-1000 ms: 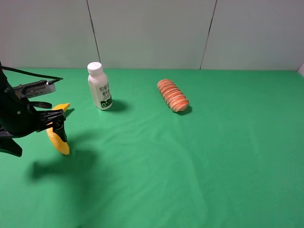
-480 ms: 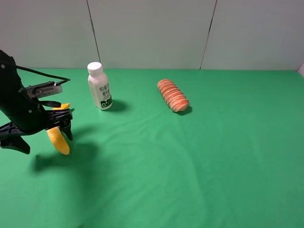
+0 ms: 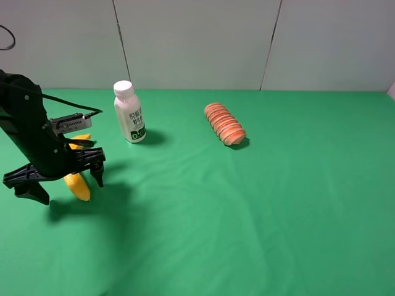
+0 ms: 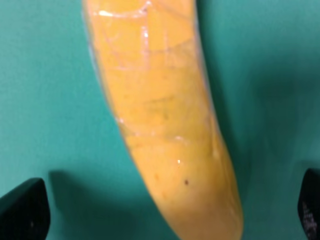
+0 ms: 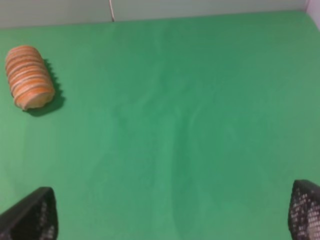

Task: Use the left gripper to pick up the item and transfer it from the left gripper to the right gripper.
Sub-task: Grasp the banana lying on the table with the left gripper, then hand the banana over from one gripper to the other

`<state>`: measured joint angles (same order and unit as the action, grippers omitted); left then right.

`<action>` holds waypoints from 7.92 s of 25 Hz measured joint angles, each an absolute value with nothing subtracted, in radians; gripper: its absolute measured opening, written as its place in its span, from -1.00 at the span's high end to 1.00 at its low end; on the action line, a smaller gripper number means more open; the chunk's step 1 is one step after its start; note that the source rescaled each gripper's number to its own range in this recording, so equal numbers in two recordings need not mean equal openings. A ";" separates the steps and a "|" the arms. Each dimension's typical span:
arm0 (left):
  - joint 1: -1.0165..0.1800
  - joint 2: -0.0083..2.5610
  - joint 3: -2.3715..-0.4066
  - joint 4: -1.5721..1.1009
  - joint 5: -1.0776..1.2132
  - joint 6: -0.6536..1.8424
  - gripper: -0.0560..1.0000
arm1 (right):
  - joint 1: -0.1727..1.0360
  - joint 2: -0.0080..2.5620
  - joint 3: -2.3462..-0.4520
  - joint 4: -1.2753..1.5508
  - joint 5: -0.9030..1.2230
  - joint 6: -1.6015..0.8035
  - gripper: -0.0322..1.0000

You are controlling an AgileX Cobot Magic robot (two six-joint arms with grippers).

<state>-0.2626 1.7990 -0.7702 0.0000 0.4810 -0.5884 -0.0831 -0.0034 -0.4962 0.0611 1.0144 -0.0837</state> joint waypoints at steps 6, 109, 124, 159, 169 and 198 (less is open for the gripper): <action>-0.266 1.808 -0.770 0.023 0.481 -0.604 -0.96 | -0.083 -0.003 -0.496 0.061 1.014 -0.084 -1.00; -0.266 1.218 -0.915 0.000 0.962 -0.199 0.89 | -0.083 0.058 -0.536 0.113 1.036 0.009 -1.00; -0.267 1.298 -0.936 -0.193 0.983 -0.010 0.89 | -0.083 0.494 -0.600 0.563 0.888 -0.110 -1.00; -0.837 1.706 -1.371 0.026 1.032 -0.022 0.89 | -0.083 0.625 -0.600 0.817 0.882 -0.231 -1.00; -0.903 1.708 -1.378 0.032 1.017 0.037 0.89 | -0.083 0.793 -0.600 1.008 0.883 -0.441 -1.00; -0.906 1.713 -1.378 0.031 0.919 0.040 0.89 | -0.083 1.287 -0.603 1.451 1.005 -1.048 -1.00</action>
